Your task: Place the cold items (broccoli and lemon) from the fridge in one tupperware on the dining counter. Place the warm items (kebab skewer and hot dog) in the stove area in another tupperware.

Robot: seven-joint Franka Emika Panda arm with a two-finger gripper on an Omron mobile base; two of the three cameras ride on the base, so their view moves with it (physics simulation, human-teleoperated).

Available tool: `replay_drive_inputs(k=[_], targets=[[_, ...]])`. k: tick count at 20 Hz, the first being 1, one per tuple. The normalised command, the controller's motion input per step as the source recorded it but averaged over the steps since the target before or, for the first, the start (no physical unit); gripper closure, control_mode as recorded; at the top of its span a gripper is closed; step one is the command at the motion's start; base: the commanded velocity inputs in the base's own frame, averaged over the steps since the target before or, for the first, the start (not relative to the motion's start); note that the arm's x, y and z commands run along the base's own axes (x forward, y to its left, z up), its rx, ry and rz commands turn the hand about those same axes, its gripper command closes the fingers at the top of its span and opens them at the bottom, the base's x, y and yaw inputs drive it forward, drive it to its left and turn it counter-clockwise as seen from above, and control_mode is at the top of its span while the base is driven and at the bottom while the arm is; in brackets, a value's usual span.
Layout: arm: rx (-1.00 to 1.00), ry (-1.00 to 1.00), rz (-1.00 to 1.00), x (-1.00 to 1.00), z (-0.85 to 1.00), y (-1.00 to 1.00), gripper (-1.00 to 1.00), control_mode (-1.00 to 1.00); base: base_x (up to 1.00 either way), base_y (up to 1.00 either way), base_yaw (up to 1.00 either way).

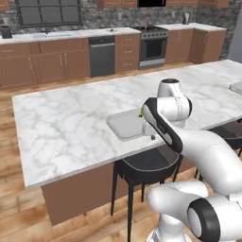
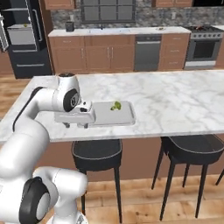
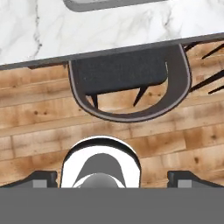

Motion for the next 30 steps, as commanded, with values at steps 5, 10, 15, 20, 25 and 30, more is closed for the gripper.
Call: replay_drive_inputs(k=[5, 10, 15, 20, 25, 30], targets=[[0.00, 0.00, 0.00, 0.00, 0.00, 0.00, -1.00, 1.00, -0.79, 1.00, 0.41], [0.00, 0.00, 0.00, 0.00, 0.00, 0.00, -1.00, 1.00, -0.15, 1.00, 0.30], [0.00, 0.00, 0.00, 0.00, 0.00, 0.00, -1.00, 1.00, 0.00, 1.00, 0.08], [0.00, 0.00, 0.00, 0.00, 0.00, 0.00, -1.00, 1.00, 0.09, 1.00, -0.05], [0.00, 0.00, 0.00, 0.00, 0.00, 0.00, -1.00, 1.00, 0.42, 1.00, 0.00], [0.00, 0.00, 0.00, 0.00, 0.00, 0.00, -1.00, 1.00, 0.74, 1.00, 0.00]])
